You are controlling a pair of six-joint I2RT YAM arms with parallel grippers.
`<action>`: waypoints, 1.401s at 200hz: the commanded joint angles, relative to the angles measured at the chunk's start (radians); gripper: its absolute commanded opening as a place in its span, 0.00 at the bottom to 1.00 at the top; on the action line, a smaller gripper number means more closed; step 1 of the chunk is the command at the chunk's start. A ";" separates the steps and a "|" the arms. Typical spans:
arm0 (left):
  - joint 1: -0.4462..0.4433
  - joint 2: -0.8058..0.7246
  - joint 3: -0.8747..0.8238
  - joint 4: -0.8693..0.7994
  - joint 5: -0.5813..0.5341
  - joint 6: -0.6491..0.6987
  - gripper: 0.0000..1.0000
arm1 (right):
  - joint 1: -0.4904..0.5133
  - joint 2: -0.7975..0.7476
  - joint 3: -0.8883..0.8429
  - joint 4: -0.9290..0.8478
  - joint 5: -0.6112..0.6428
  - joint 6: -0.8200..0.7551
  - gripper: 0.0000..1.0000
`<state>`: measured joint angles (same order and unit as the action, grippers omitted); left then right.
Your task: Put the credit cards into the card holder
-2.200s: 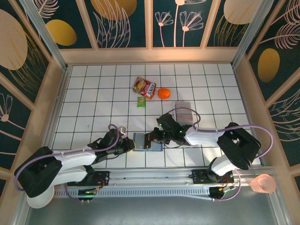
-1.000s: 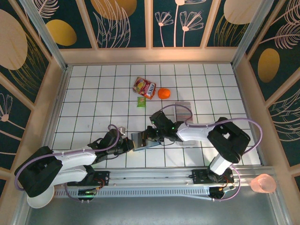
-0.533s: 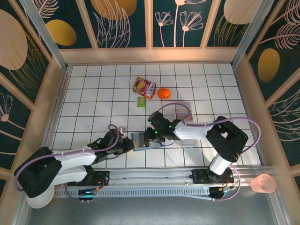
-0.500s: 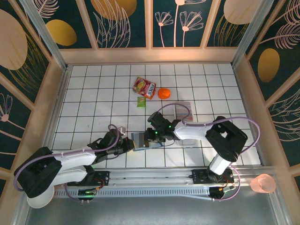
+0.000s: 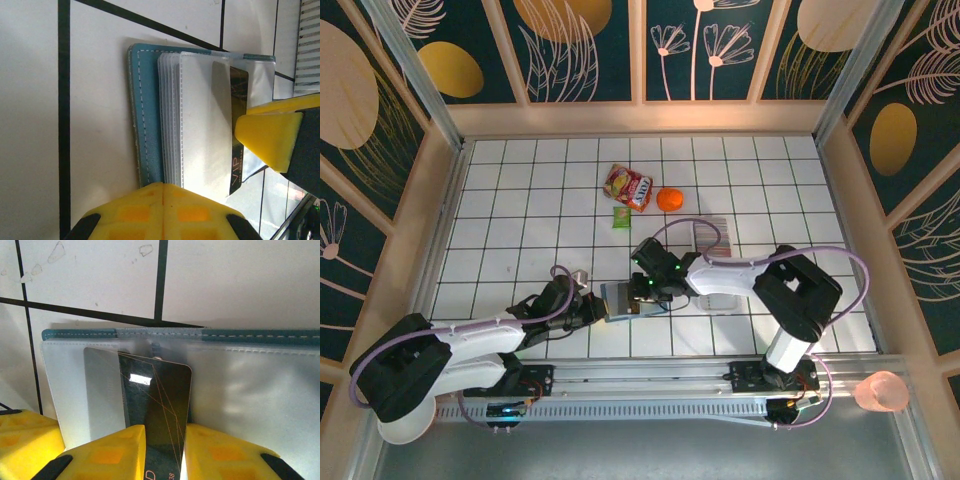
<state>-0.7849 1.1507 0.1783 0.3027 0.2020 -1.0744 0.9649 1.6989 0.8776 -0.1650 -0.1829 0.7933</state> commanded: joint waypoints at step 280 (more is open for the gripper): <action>-0.002 -0.063 0.042 -0.121 -0.133 0.011 0.16 | 0.029 0.010 0.033 0.013 0.045 0.007 0.19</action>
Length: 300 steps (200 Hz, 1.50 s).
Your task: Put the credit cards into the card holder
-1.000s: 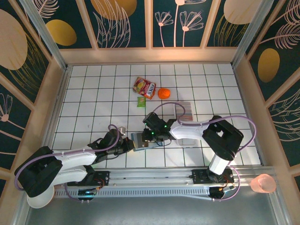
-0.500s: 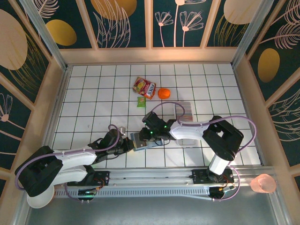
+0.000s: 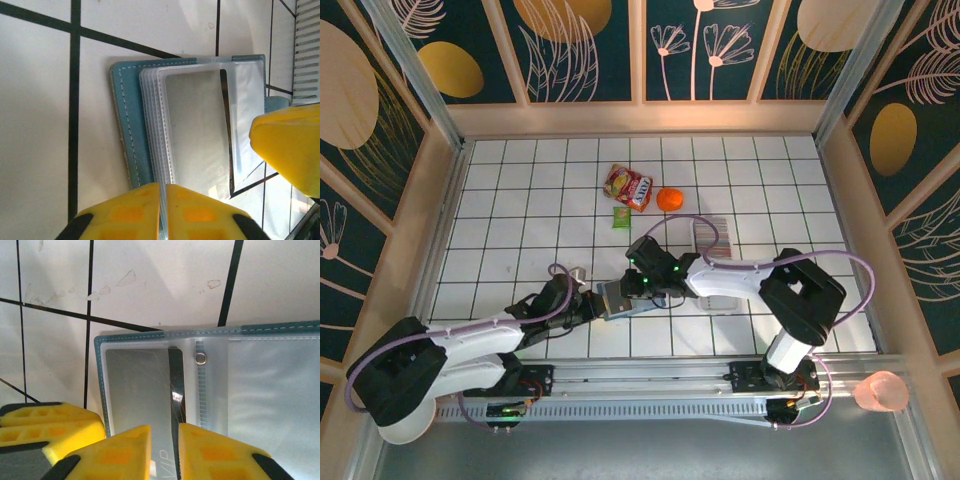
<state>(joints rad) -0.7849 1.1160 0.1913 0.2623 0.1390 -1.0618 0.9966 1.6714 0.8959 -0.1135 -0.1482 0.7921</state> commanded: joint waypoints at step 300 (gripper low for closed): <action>-0.003 0.019 0.029 -0.078 -0.062 -0.026 0.44 | 0.034 0.081 -0.050 0.006 0.058 0.097 0.00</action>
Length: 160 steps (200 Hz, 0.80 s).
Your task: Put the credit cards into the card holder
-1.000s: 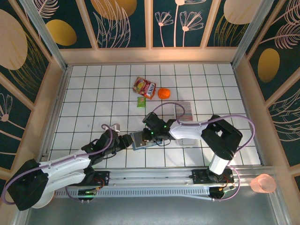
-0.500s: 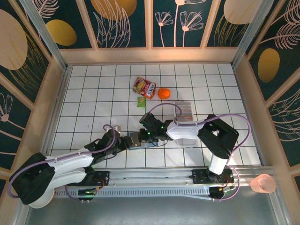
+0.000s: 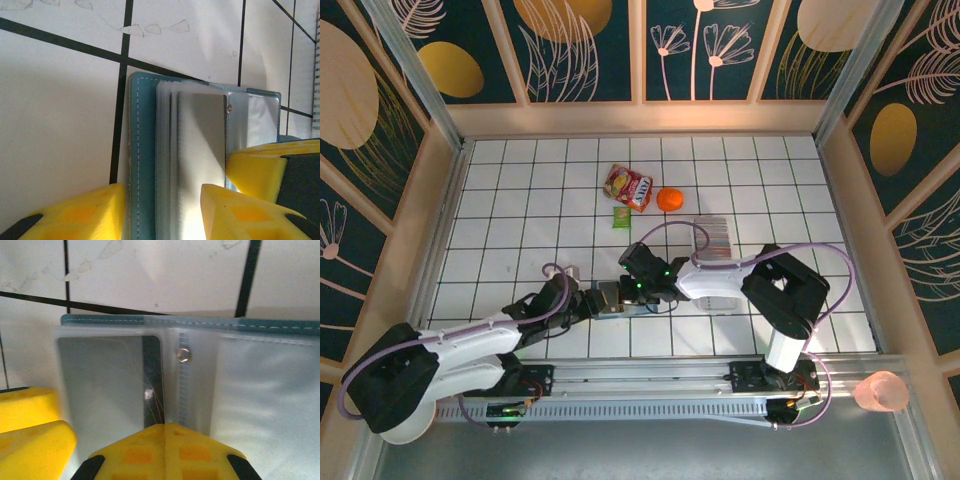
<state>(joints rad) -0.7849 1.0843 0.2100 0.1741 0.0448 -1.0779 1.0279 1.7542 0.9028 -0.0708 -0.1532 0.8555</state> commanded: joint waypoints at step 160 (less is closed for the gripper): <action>-0.003 0.106 0.020 0.116 0.100 -0.068 0.38 | 0.003 -0.023 -0.129 0.254 -0.083 0.083 0.00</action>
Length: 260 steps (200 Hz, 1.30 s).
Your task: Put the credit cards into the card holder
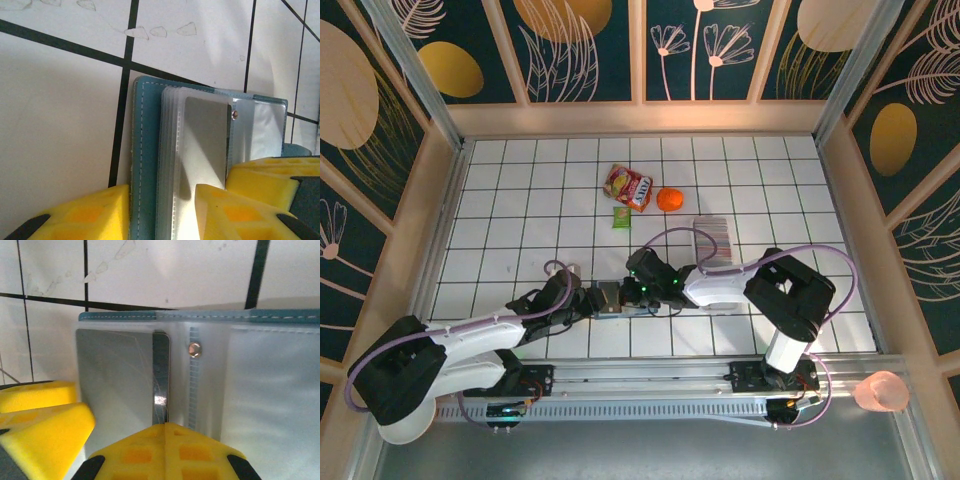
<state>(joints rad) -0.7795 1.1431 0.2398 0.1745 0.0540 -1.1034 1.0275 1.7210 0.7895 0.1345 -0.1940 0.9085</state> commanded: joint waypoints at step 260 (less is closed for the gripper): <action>-0.009 -0.060 -0.006 0.027 0.009 -0.054 0.38 | -0.004 -0.144 0.037 -0.201 0.191 -0.034 0.13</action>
<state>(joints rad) -0.7818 1.0832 0.1993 0.2630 0.0845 -1.1721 1.0290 1.5906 0.8040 0.0269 -0.0841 0.9108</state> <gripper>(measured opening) 0.383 0.135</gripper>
